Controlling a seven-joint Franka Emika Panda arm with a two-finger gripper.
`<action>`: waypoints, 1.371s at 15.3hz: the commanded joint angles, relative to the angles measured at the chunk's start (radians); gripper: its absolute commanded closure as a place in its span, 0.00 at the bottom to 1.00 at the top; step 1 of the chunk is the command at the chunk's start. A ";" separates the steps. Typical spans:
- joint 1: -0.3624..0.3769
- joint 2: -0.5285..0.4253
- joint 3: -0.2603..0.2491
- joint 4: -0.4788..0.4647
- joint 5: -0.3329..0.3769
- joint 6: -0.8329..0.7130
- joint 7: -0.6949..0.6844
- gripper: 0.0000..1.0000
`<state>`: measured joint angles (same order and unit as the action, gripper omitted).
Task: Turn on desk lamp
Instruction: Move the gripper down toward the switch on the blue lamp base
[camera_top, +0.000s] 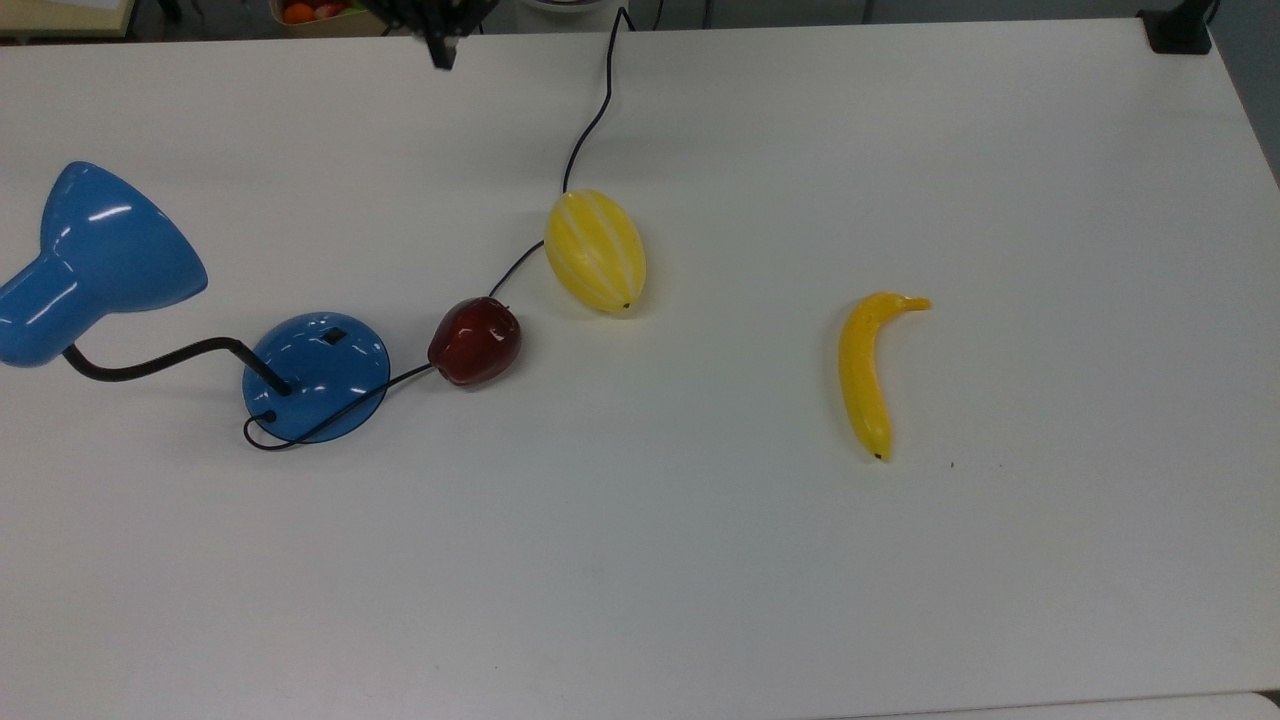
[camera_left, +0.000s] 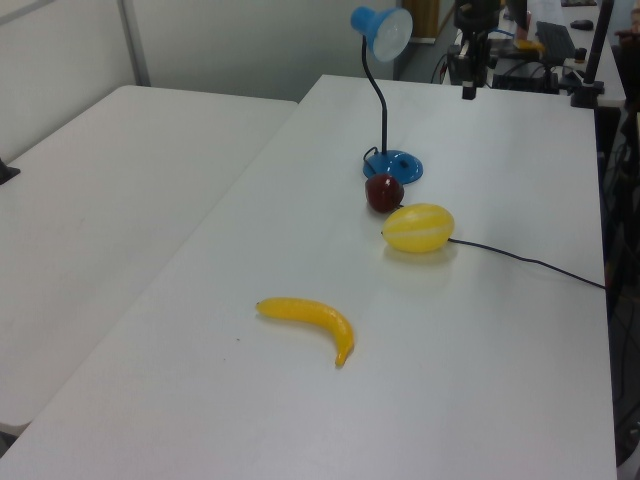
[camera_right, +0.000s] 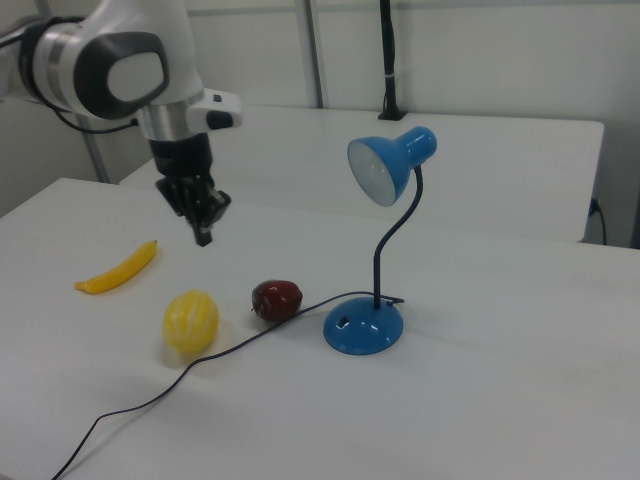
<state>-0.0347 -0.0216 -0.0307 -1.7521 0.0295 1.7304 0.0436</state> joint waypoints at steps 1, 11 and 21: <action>-0.039 0.052 -0.005 -0.027 0.015 0.145 -0.030 1.00; -0.114 0.239 -0.005 -0.029 -0.013 0.468 0.012 1.00; -0.148 0.371 -0.009 -0.027 -0.060 0.706 0.076 1.00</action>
<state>-0.1887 0.3405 -0.0343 -1.7743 -0.0109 2.4020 0.0883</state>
